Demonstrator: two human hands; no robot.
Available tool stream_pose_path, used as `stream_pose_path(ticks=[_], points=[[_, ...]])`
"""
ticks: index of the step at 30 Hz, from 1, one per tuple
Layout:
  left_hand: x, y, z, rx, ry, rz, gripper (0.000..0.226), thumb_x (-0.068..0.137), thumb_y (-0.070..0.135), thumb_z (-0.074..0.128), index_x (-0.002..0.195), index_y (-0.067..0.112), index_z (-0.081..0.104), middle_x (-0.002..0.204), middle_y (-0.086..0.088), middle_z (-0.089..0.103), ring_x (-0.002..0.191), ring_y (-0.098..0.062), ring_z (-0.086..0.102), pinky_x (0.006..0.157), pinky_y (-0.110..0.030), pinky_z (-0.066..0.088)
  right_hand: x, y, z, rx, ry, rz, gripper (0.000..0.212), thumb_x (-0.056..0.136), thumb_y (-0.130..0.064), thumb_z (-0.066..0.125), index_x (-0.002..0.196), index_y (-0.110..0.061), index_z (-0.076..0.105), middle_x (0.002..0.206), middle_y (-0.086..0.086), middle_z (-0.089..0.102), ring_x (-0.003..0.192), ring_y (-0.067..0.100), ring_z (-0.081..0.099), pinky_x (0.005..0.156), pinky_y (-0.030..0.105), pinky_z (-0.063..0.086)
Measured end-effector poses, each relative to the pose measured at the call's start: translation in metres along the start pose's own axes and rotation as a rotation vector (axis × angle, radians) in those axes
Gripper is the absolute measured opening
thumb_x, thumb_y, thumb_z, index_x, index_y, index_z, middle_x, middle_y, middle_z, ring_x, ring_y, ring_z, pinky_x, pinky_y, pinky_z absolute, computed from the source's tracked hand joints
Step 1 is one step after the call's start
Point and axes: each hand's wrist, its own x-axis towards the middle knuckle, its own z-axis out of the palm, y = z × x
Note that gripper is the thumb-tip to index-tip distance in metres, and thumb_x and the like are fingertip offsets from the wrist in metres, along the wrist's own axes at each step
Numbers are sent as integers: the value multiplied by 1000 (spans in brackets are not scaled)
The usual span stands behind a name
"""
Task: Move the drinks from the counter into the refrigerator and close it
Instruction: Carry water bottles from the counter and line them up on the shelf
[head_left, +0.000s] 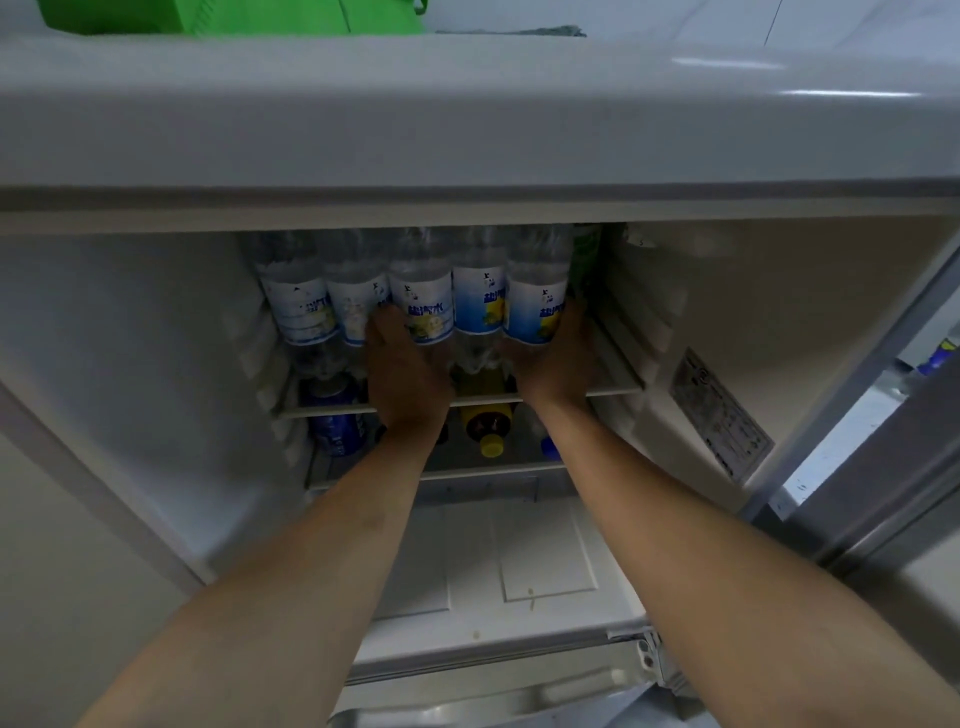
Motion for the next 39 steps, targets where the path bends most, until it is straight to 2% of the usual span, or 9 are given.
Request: stream_pose_path(ticks=[4, 8, 11, 14, 17, 22, 27, 32, 39], points=[[3, 3, 6, 46, -46, -24, 52, 84, 18, 71, 126, -3, 50, 128, -25, 54, 116, -42, 53, 91, -47, 50, 6, -3, 2, -43, -14, 31, 81, 72, -37, 87, 139, -23, 44, 129, -5, 63, 106, 6, 60, 62, -1, 33], [3, 7, 6, 70, -73, -36, 54, 83, 13, 70, 129, -4, 47, 131, -27, 50, 118, -45, 51, 91, -54, 49, 10, -3, 5, -77, -7, 37, 81, 72, -36, 87, 137, -21, 43, 133, 1, 59, 113, 16, 62, 73, 17, 42], [-3, 3, 2, 75, -82, -15, 49, 83, 14, 69, 126, 0, 49, 128, -23, 54, 116, -42, 53, 88, -51, 50, 11, -1, 3, -89, -28, 32, 84, 69, -37, 88, 137, -21, 42, 133, 1, 59, 114, 18, 62, 76, 21, 44], [-14, 7, 3, 34, -203, 13, 30, 89, 27, 67, 110, 8, 58, 108, -10, 65, 100, -29, 62, 75, -35, 49, 12, 1, 0, -92, -37, 34, 85, 67, -42, 88, 135, -22, 42, 131, 1, 61, 113, 19, 63, 80, 28, 50], [-9, 15, 8, 93, -357, -6, 31, 89, 43, 65, 89, 12, 70, 89, -4, 71, 83, -20, 66, 67, -33, 52, 14, 1, -2, -132, -48, 35, 84, 69, -45, 86, 137, -22, 42, 134, 4, 57, 116, 22, 61, 89, 35, 54], [8, 15, 12, 256, -402, -35, 41, 86, 49, 67, 60, 20, 54, 71, -2, 61, 67, -18, 58, 54, -27, 35, 20, 3, -14, -158, 36, 35, 81, 72, -33, 86, 138, -17, 42, 136, 7, 57, 121, 25, 59, 93, 37, 53], [10, 18, 20, 294, -415, -104, 39, 90, 47, 63, 90, 8, 69, 89, -9, 70, 80, -22, 65, 60, -30, 45, 34, 6, -30, -239, 61, 71, 80, 78, -29, 82, 143, -11, 38, 141, 12, 51, 126, 29, 55, 99, 46, 51], [11, 19, 23, 290, -398, -125, 34, 91, 42, 64, 82, 9, 67, 88, -11, 71, 71, -17, 56, 55, -28, 36, 41, 3, -29, -278, 39, 80, 80, 79, -27, 82, 143, -8, 38, 142, 15, 49, 127, 29, 54, 101, 44, 50], [9, 20, 24, 338, -393, -123, 36, 93, 42, 62, 98, 6, 65, 102, -15, 70, 95, -29, 67, 65, -31, 39, 46, -1, -31, -294, 5, 95, 77, 79, -30, 82, 141, -8, 41, 142, 14, 51, 129, 29, 52, 101, 44, 49]])
